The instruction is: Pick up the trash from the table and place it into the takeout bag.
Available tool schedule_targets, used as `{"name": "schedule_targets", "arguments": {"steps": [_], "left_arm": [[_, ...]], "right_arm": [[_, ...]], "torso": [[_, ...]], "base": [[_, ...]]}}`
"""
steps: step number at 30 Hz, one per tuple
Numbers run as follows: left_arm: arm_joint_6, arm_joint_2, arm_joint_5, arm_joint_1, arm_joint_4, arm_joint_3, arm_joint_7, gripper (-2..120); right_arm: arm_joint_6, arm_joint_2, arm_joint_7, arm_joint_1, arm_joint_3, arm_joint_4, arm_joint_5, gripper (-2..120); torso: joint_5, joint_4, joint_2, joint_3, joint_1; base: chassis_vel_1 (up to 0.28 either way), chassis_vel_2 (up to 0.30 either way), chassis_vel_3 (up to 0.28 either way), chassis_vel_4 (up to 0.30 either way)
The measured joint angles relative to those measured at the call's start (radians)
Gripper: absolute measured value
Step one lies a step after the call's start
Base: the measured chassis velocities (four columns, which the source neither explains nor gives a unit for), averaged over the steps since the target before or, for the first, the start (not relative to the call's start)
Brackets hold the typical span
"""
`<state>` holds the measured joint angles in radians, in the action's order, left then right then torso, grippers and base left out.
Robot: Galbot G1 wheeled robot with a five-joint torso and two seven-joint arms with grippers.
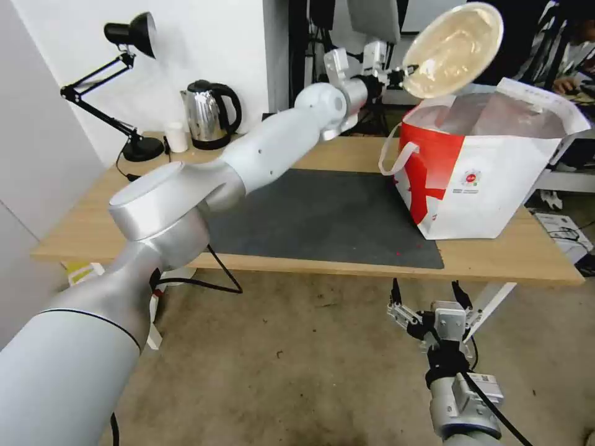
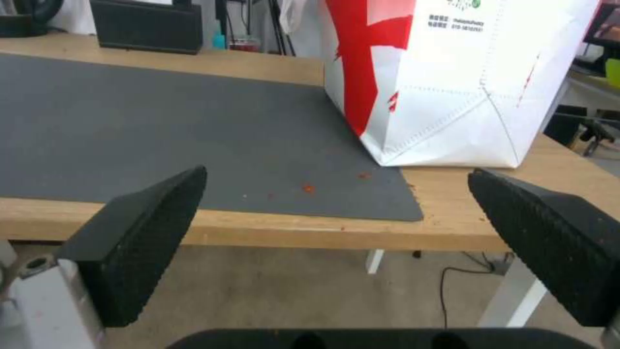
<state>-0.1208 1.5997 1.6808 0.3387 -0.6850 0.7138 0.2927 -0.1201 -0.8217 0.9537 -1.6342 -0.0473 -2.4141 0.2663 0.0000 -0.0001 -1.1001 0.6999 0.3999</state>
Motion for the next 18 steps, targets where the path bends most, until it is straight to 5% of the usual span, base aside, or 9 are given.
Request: {"name": "schedule_targets", "arguments": {"steps": [18], "left_arm": [[0.022,-0.005,-0.032,-0.055,0.060,0.086,0.066,1]], "right_arm": [[0.000,0.000,0.000,0.000,0.000,0.000,0.000,100]], "torso": [[0.0000,0.0001,0.000,0.000,0.000]], "base": [[0.000,0.000,0.000,0.000]]}}
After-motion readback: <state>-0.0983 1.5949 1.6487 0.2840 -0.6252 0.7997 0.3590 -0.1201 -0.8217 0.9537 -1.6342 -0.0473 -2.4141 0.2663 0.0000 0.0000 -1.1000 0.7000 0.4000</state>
